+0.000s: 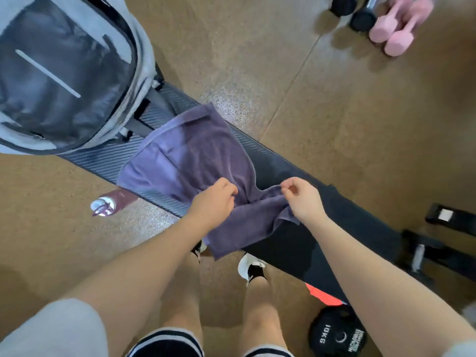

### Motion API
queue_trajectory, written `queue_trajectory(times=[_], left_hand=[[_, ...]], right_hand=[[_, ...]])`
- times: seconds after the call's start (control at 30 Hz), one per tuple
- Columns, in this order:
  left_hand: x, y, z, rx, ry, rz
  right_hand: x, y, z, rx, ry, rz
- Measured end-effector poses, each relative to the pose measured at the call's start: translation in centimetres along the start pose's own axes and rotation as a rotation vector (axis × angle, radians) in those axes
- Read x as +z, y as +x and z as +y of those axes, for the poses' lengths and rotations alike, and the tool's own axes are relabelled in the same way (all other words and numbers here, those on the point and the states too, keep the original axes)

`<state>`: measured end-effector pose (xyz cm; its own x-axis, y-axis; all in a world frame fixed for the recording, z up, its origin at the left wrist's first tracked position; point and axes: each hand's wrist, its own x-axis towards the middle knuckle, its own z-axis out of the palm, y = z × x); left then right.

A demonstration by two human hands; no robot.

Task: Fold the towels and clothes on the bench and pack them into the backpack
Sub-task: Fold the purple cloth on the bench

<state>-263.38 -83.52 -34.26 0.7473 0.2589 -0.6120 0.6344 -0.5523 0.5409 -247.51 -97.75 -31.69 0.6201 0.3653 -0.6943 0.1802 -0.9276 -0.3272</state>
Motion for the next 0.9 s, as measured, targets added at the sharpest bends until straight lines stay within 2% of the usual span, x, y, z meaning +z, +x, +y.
queue_trajectory(times=[0.07, 0.13, 0.2, 0.33, 0.43, 0.6, 0.7, 0.8, 0.83, 0.9], left_hand=[[2.1, 0.0, 2.6, 0.127, 0.135, -0.078], [4.0, 0.1, 4.4, 0.294, 0.210, -0.056], [5.7, -0.2, 5.7, 0.376, 0.250, -0.027], [9.9, -0.4, 7.5, 0.160, 0.228, -0.063], [12.5, -0.1, 8.1, 0.033, 0.383, -0.040], [14.5, 0.3, 8.0, 0.110, 0.734, 0.040], [14.2, -0.6, 9.4, 0.125, 0.611, 0.142], [13.6, -1.5, 12.5, 0.091, 0.535, 0.118], [13.4, -1.8, 13.8, 0.040, 0.494, 0.100], [13.9, -2.9, 16.2, 0.069, 0.308, 0.095]], right_hand=[[0.4, -1.5, 3.6, -0.062, -0.165, -0.060], [1.0, -2.8, 6.6, -0.184, -0.360, -0.108], [1.9, -3.4, 8.9, -0.243, -0.496, -0.114], [3.6, -2.9, 11.7, -0.204, -0.419, 0.028], [4.8, -1.4, 12.7, -0.301, -0.458, 0.151], [5.0, 0.1, 15.3, -0.438, -0.531, 0.331], [2.9, -0.6, 16.4, -0.398, -0.521, 0.361], [0.1, -2.3, 18.2, -0.272, -0.360, 0.161], [-0.9, -3.1, 18.8, -0.227, -0.183, 0.099], [-2.8, -4.5, 19.9, -0.117, 0.227, 0.100]])
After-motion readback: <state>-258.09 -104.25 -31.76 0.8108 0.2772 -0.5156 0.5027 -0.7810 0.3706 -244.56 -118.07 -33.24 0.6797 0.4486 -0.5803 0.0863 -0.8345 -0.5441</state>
